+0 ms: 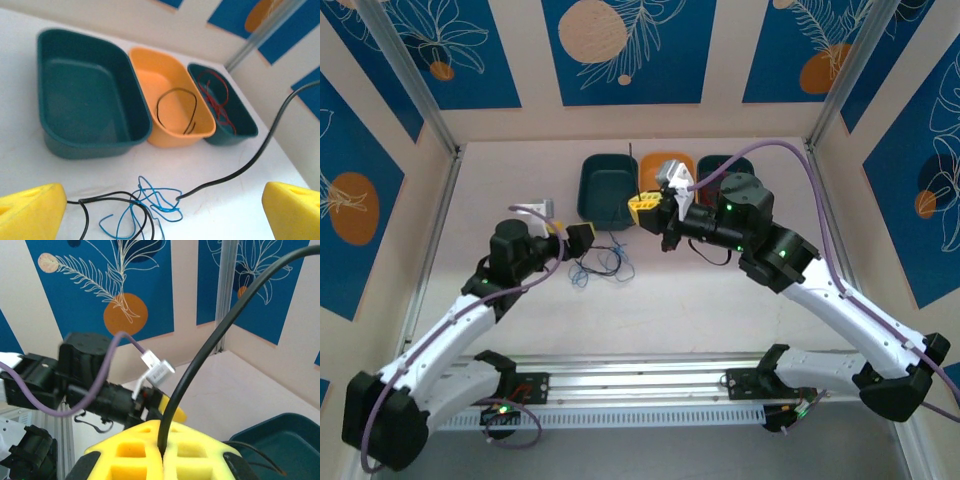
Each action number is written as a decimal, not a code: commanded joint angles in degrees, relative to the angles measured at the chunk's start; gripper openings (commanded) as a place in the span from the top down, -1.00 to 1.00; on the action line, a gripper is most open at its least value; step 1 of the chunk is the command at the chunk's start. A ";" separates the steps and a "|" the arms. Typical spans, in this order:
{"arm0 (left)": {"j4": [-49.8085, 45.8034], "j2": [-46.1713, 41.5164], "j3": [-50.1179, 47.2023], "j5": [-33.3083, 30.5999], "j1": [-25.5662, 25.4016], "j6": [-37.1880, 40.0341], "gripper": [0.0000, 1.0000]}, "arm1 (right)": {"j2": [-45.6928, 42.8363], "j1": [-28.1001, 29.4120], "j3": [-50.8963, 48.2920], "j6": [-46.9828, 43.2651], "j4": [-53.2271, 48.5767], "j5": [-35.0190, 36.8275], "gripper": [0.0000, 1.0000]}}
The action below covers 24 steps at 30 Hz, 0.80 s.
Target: Untangle the cables
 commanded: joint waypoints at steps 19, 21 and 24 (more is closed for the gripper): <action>38.07 24.46 -5.99 -2.43 -13.68 13.08 -0.75 | 0.91 1.51 6.49 3.80 4.27 7.35 1.00; 38.45 26.91 -5.50 -3.43 -14.16 13.25 -0.73 | 1.12 1.58 7.17 3.74 3.83 7.76 1.00; 38.46 30.33 -5.41 -5.23 -14.62 12.74 -0.64 | 1.37 1.60 8.43 3.56 3.01 8.53 1.00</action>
